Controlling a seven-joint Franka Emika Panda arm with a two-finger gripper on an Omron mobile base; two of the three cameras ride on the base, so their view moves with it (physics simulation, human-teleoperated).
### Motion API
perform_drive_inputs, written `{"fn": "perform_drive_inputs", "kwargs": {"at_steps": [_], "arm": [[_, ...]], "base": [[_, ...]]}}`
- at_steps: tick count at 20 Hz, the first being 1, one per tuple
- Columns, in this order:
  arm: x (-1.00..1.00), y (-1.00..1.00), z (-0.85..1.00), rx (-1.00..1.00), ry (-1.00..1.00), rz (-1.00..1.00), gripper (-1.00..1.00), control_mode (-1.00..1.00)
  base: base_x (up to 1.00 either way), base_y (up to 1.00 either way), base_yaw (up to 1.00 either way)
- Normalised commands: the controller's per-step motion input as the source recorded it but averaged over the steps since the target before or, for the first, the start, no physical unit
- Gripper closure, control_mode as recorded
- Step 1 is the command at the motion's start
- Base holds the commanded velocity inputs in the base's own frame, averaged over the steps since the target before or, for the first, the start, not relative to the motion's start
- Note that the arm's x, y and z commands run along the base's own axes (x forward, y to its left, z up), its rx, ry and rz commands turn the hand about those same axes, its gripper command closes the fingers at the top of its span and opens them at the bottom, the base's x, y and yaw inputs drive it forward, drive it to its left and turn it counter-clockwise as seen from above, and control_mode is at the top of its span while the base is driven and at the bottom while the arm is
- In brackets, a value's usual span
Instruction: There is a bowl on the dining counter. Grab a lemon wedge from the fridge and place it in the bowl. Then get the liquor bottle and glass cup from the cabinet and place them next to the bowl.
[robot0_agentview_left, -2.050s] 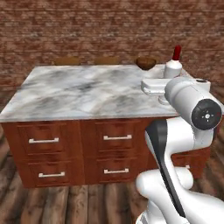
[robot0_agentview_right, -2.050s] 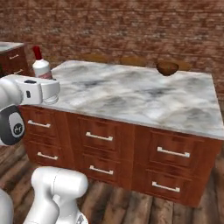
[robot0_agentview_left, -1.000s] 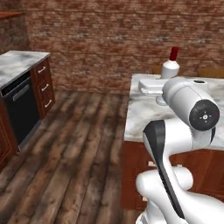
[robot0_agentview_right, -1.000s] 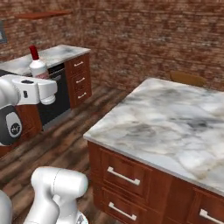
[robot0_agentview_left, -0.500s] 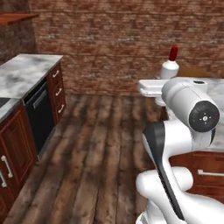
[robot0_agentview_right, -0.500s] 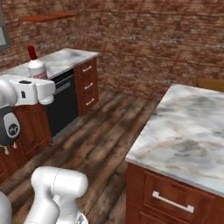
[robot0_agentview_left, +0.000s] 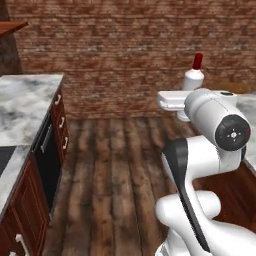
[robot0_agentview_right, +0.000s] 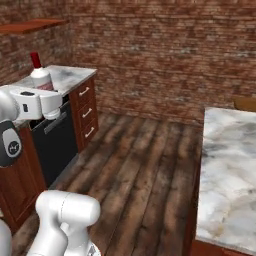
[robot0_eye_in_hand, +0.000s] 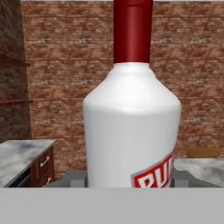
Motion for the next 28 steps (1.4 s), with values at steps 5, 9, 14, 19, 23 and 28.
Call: {"fn": "perform_drive_inputs", "kwargs": {"at_steps": [5, 9, 14, 19, 23, 28], "arm": [[0.0, 0.0, 0.0, 0.0, 0.0, 0.0, 1.0, 1.0], [0.0, 0.0, 0.0, 0.0, 0.0, 0.0, 1.0, 1.0], [0.0, 0.0, 0.0, 0.0, 0.0, 0.0, 1.0, 1.0], [0.0, 0.0, 0.0, 0.0, 0.0, 0.0, 1.0, 1.0], [0.0, 0.0, 0.0, 0.0, 0.0, 0.0, 1.0, 1.0], [0.0, 0.0, 0.0, 0.0, 0.0, 0.0, 1.0, 1.0]], "base": [[1.0, 0.13, -0.13], [1.0, -0.08, -0.01], [1.0, 0.0, -0.01], [1.0, 0.0, -0.09], [0.93, 0.0, -0.32], [0.98, 0.15, -0.48]]}}
